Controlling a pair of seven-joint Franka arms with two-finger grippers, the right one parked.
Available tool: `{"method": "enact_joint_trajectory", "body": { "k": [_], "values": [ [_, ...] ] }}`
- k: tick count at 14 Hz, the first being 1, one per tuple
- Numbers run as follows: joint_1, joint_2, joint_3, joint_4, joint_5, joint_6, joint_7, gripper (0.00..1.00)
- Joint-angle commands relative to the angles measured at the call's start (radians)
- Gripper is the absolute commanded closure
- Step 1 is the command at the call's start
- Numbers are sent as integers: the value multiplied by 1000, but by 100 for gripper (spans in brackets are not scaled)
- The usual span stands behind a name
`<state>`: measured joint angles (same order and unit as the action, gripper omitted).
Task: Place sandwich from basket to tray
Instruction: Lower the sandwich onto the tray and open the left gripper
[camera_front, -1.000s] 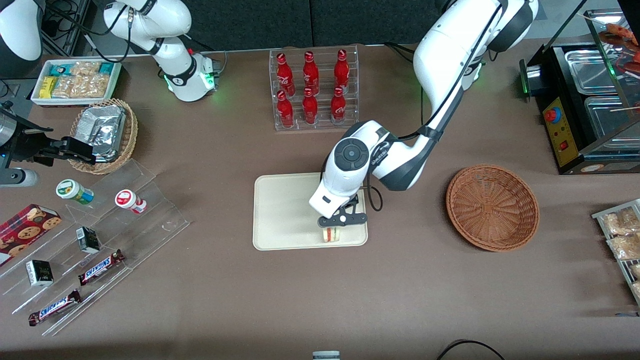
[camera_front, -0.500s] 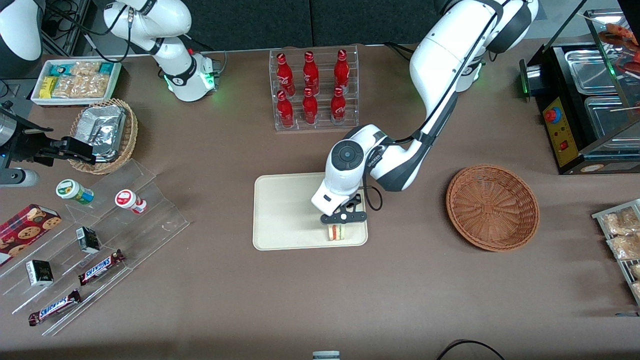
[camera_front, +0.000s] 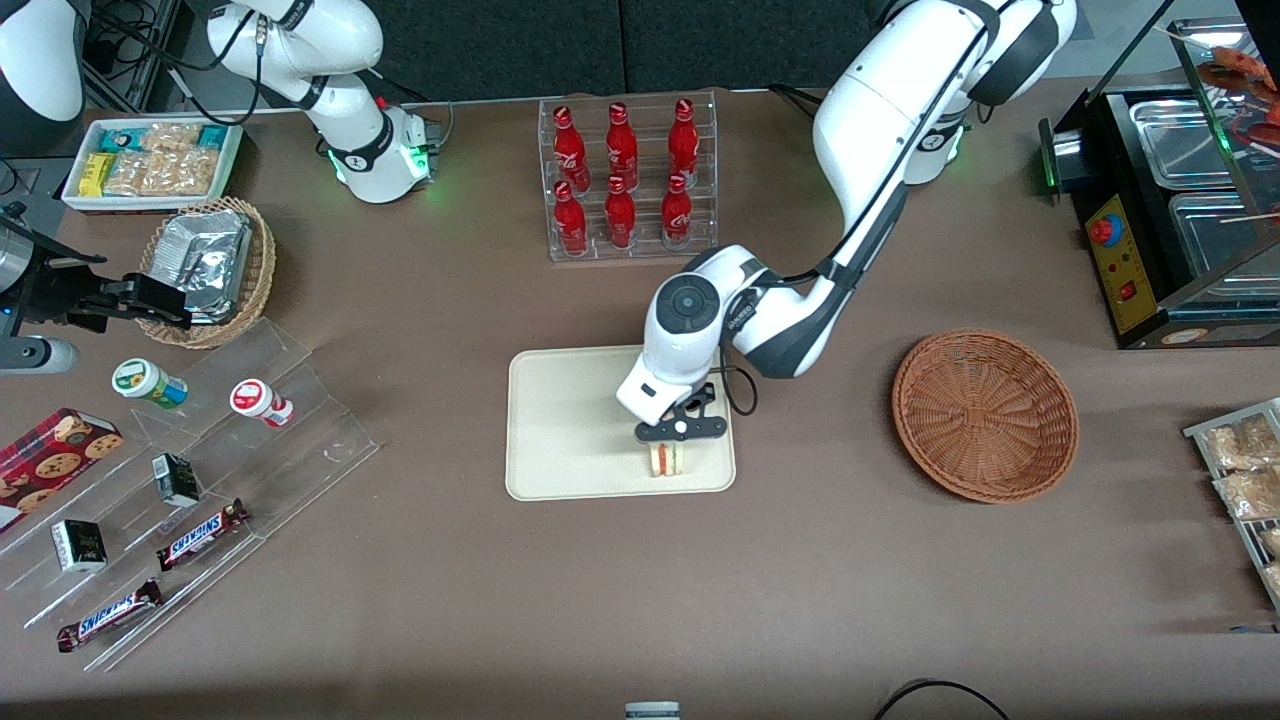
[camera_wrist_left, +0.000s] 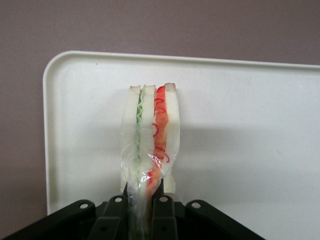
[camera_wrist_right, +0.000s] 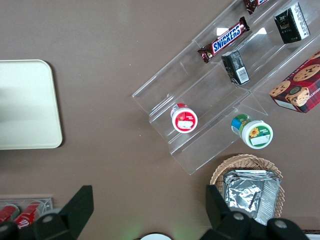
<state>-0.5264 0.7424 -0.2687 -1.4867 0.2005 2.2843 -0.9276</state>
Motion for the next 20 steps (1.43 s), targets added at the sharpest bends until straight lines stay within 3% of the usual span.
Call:
{"method": "enact_joint_trajectory", "body": {
  "k": [1,10,11,13,14,20],
  "values": [
    [-29,0,13,2,22,15,-37,100],
    [-29,28,14,-4,63,37,-73,97],
    [-29,29,14,-4,63,37,-74,74],
    [-29,35,14,2,63,37,-60,13],
    [-29,34,14,3,62,35,-59,0],
    [-17,-67,13,19,43,-67,-63,0]
  ]
}}
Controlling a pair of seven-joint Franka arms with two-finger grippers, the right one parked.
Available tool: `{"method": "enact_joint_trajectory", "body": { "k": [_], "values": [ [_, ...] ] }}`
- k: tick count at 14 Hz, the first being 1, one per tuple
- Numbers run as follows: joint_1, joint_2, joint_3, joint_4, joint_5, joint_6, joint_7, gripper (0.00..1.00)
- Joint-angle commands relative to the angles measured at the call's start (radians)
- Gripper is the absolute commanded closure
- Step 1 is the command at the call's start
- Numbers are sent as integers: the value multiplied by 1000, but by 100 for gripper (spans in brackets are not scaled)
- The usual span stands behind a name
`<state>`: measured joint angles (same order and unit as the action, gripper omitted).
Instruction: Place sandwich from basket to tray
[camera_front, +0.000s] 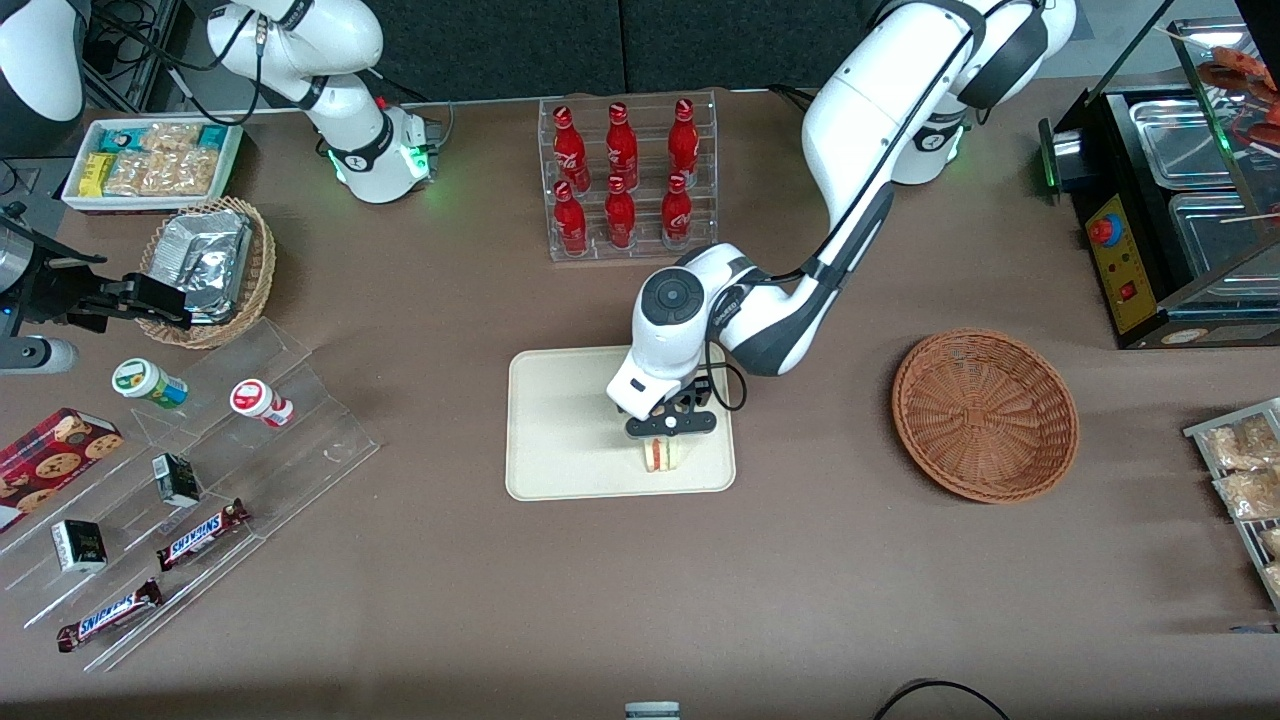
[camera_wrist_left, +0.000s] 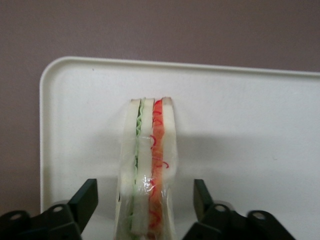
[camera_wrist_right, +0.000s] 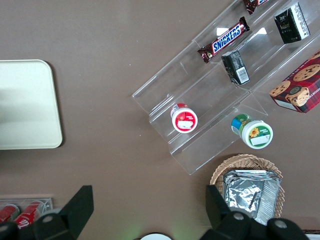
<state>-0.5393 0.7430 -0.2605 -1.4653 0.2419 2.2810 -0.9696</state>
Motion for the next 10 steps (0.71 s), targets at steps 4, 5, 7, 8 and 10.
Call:
{"method": "enact_joint_trajectory", "body": {
  "k": [4,5,7,8,10],
  "values": [
    [-5,-166,4,-3,-16,-158,-34,0],
    [-5,-189,3,-3,-16,-191,-32,0],
    [-2,-253,4,-3,-29,-265,-29,0],
    [2,-289,7,-3,-38,-308,-26,0],
    [54,-376,4,-3,-58,-395,-12,0]
  ]
}}
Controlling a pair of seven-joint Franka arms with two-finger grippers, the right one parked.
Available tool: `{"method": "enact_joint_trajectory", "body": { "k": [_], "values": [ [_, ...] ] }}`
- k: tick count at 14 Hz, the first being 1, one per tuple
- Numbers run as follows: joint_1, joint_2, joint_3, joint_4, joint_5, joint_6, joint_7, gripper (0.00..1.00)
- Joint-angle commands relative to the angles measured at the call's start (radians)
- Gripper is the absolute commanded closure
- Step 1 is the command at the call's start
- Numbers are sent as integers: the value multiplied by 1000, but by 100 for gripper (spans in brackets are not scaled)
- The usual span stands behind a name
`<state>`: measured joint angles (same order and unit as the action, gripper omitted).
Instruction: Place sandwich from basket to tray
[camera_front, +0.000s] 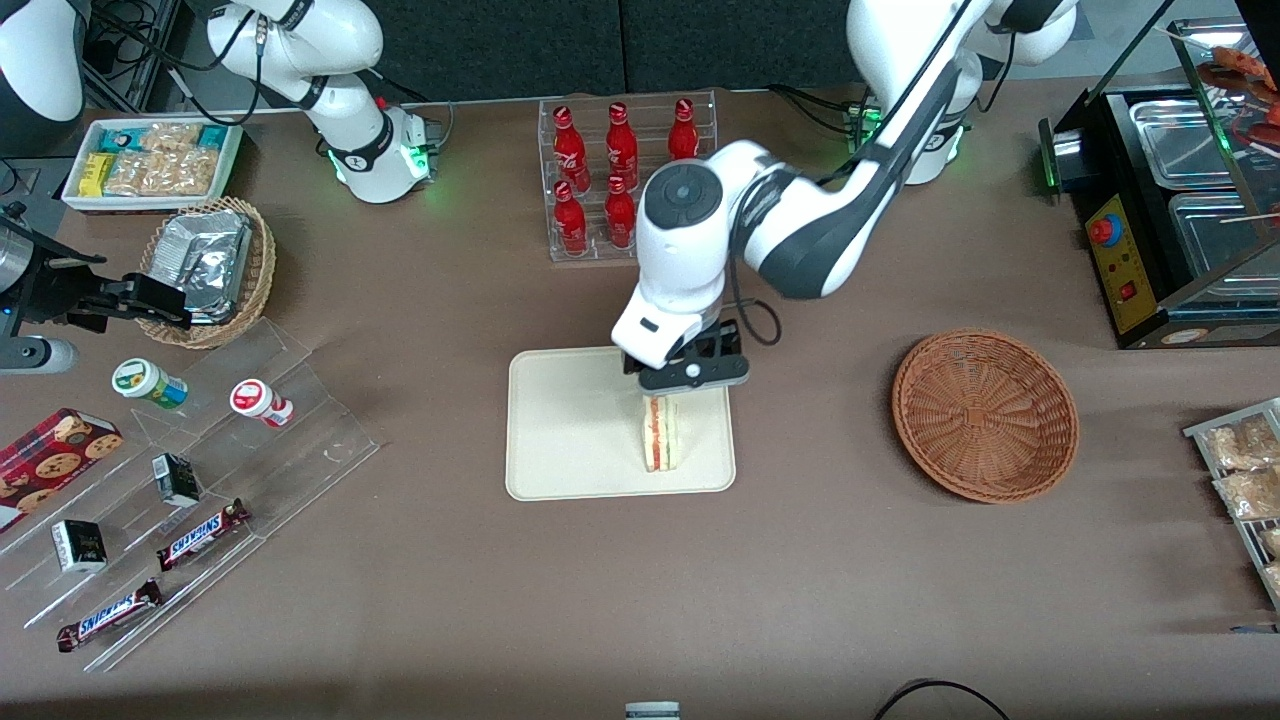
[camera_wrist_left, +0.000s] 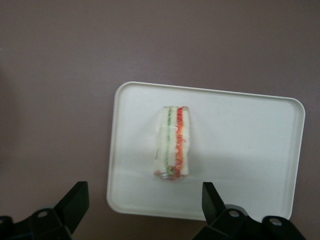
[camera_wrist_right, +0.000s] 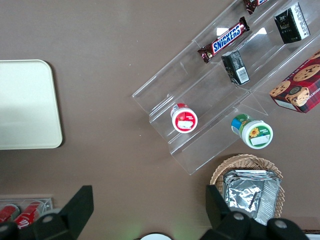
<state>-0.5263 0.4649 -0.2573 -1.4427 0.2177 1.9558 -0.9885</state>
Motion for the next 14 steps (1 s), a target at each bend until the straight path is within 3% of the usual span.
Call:
{"method": "enact_joint_trajectory", "body": {
  "k": [1,9,14],
  "values": [
    [64,-139,1,-25,-52,-104,13,0],
    [278,-313,3,-25,-86,-346,308,0],
    [501,-437,6,-36,-192,-512,631,0]
  ]
}}
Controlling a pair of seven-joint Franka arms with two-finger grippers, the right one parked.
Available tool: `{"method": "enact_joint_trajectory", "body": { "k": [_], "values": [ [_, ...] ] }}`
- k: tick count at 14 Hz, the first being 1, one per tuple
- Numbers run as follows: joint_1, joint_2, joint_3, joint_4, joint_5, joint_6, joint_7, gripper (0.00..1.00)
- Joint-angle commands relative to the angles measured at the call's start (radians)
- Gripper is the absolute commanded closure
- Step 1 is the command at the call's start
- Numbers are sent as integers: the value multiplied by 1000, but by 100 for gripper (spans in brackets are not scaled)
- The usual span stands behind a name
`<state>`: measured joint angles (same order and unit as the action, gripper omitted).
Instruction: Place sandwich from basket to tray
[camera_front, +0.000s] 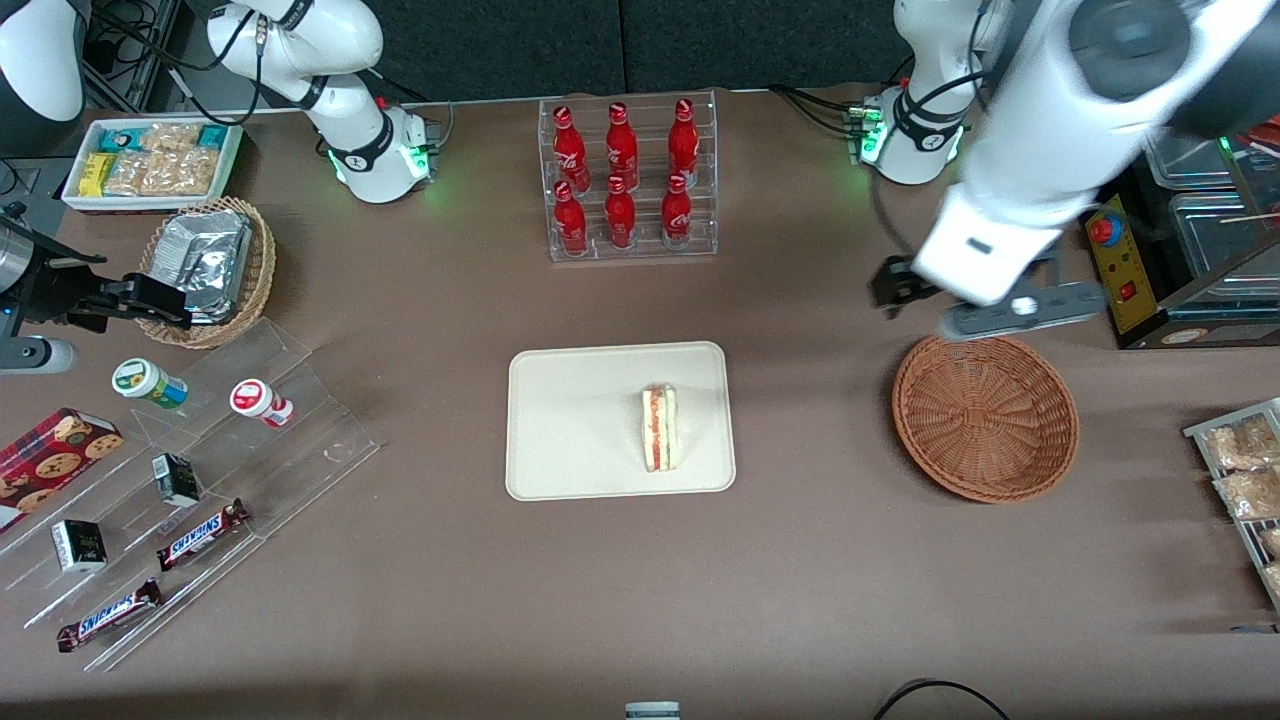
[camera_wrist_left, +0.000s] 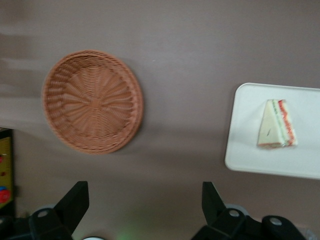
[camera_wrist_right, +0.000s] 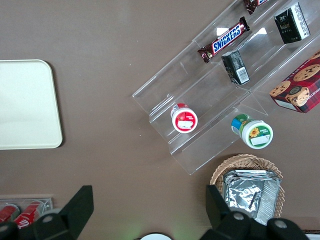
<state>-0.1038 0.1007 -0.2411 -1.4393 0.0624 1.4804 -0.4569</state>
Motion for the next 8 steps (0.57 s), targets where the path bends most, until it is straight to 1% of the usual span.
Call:
{"method": "enact_joint_trajectory", "body": {
  "k": [1,2,4,5,6,8],
  "values": [
    [102,-91,-6,-44,-38,-66,147,0],
    [113,-110,28,-52,-39,-87,199,0],
    [108,-154,116,-87,-74,-104,305,0],
    [107,-170,158,-102,-81,-107,345,0],
    [105,-171,173,-102,-81,-114,371,0],
    [93,-159,175,-92,-67,-117,379,0]
  ]
}}
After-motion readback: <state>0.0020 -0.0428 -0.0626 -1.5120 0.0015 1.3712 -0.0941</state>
